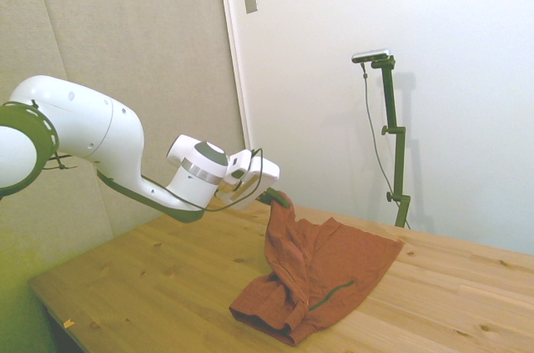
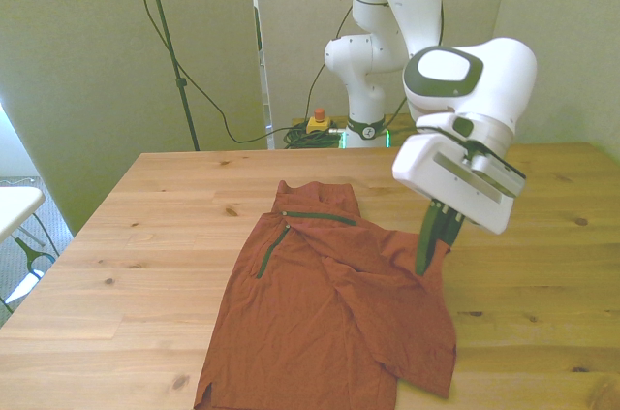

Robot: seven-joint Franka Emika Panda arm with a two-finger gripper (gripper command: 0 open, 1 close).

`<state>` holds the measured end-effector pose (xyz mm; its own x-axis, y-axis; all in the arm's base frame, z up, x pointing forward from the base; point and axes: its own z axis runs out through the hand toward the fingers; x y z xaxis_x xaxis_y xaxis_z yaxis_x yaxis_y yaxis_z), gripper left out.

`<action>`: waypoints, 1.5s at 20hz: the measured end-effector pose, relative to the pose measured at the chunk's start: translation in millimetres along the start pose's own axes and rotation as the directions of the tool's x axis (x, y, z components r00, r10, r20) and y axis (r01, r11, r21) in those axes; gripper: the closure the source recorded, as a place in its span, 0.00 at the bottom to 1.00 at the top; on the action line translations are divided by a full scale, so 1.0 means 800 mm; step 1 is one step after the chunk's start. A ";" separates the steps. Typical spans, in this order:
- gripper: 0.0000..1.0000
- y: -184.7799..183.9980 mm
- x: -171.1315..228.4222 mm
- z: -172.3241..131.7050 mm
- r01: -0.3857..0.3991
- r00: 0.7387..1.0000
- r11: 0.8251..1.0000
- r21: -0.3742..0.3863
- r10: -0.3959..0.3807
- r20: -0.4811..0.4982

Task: Fold the shorts

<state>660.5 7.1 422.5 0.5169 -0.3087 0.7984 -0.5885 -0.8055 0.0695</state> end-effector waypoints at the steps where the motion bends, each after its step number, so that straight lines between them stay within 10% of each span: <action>1: 1.00 0.013 0.017 0.002 -0.005 1.000 1.000 -0.012 0.005 -0.009; 12: 1.00 0.148 0.078 0.123 -0.039 0.999 0.986 -0.161 0.037 -0.014; 13: 0.00 0.155 0.078 0.135 -0.044 0.999 0.985 -0.167 0.042 -0.014; 30: 0.00 0.189 0.121 0.160 -0.115 0.993 0.978 -0.175 0.115 -0.007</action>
<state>700.9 -209.5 433.4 0.4411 -0.3960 0.8054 -0.7434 -0.6640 0.0806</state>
